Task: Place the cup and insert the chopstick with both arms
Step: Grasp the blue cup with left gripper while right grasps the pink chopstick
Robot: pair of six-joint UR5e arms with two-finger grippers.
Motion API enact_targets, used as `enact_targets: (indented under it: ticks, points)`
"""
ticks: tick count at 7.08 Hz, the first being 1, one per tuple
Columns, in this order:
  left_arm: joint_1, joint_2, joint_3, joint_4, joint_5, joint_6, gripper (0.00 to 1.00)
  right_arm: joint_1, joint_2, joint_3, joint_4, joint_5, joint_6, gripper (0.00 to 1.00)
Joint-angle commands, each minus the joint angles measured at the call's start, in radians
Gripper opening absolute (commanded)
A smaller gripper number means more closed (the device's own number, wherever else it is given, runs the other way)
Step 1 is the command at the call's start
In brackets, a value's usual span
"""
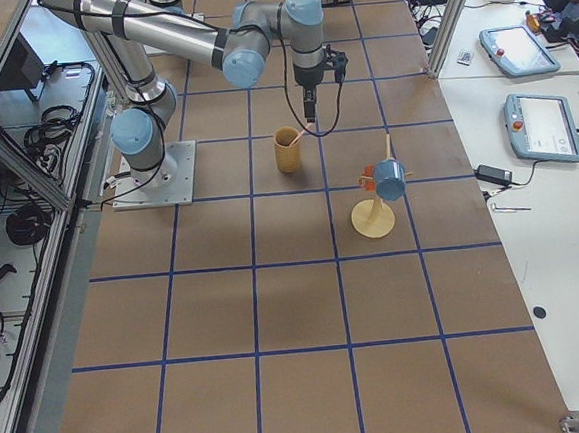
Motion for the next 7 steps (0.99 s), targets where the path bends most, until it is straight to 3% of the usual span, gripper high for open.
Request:
enact_targets:
  ticks: [1, 3, 5, 6, 7]
  points:
    - [0.004, -0.032, -0.041, 0.022, -0.023, -0.006, 1.00, -0.025, 0.013, 0.043, -0.045, 0.004, -0.023, 0.90]
    - [0.008, -0.081, -0.035, 0.071, -0.012, 0.000, 1.00, -0.025, 0.023, 0.046, -0.043, 0.062, -0.020, 0.72]
    - [0.008, -0.104, -0.041, 0.094, -0.014, -0.003, 0.97, -0.025, 0.023, 0.043, -0.039, 0.065, -0.019, 0.49]
    - [0.008, -0.114, -0.038, 0.100, -0.012, 0.004, 0.74, -0.025, 0.023, 0.039, -0.034, 0.064, -0.023, 0.32]
    - [0.004, -0.124, -0.032, 0.099, -0.011, -0.026, 0.01, -0.025, 0.023, 0.039, -0.036, 0.064, -0.022, 0.27]
